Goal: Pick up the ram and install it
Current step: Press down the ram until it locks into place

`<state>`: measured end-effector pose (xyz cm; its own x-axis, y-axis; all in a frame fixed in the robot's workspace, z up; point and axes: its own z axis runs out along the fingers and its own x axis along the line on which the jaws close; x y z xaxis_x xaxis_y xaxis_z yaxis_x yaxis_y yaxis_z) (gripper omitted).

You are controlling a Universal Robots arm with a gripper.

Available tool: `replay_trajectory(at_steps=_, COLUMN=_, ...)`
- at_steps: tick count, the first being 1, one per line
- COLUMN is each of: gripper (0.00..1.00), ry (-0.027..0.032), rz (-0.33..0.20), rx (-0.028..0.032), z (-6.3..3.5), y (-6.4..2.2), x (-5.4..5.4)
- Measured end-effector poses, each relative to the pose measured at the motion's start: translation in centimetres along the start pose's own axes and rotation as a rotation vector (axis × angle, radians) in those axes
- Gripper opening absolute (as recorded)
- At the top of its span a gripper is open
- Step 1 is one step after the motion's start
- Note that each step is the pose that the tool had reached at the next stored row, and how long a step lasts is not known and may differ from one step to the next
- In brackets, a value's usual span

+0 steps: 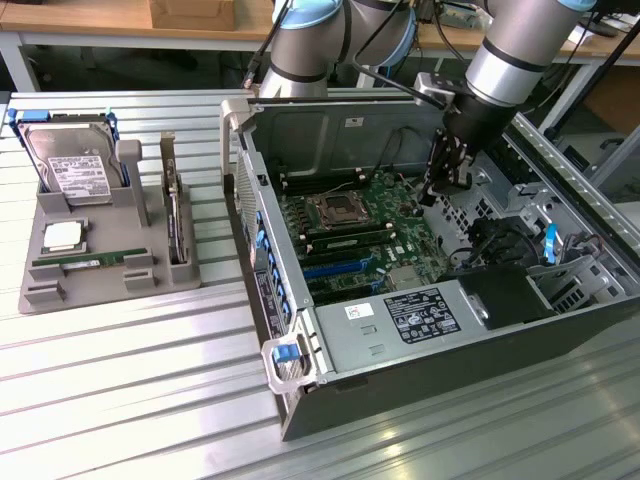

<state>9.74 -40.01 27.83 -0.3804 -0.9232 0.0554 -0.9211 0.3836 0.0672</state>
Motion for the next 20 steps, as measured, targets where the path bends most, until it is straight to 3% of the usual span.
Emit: replay_trajectory(at_steps=20, gripper=0.11, ry=-0.0101, rz=0.157, rx=-0.0085, z=0.07, y=-0.01, x=-0.01)
